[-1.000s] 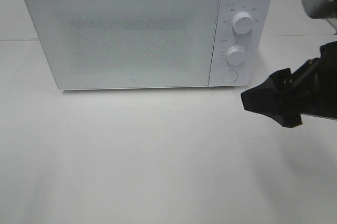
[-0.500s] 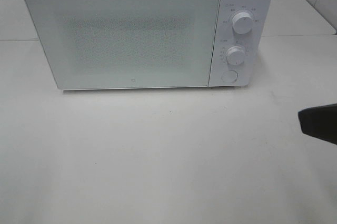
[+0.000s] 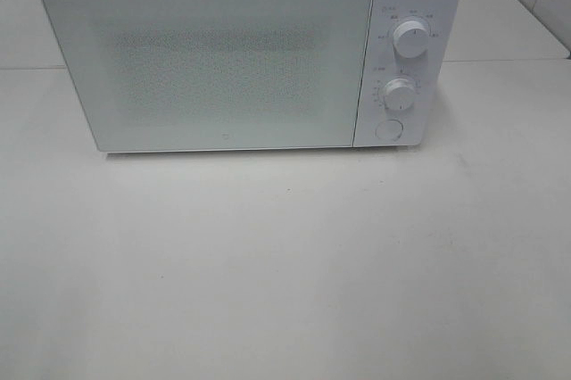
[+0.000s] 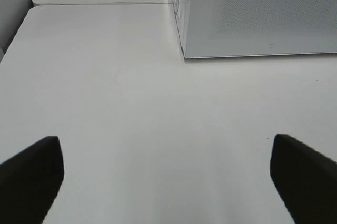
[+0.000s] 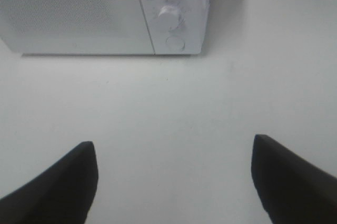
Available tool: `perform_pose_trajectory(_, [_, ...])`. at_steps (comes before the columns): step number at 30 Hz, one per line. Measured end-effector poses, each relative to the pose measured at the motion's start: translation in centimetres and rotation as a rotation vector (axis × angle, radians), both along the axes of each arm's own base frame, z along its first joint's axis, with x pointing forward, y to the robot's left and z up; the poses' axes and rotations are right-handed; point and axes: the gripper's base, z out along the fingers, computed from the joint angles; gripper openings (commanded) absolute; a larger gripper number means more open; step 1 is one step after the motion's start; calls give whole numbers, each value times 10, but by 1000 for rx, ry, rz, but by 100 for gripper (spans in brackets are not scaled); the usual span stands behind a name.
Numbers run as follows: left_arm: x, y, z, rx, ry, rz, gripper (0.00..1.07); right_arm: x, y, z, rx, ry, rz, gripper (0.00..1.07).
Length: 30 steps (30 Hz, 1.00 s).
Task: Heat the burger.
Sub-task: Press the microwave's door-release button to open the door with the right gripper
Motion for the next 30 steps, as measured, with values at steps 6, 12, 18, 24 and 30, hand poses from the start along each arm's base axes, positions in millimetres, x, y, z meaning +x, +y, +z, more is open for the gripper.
perform_pose_trajectory(6, [0,0,0,0,0,0,101,-30,-7,-3,14,-80,-140,76])
perform_pose_trajectory(12, [0,0,0,0,0,0,101,-46,-8,-9,9,-97,-207,76])
perform_pose_trajectory(18, [0,0,0,0,0,0,101,-44,-8,-21,-2,-16,-214,76])
perform_pose_trajectory(24, [0,0,0,0,0,0,101,-43,-8,-24,-3,-7,-214,76])
perform_pose_trajectory(30, [0,0,0,0,0,0,101,-37,-8,-28,-1,-27,-214,76])
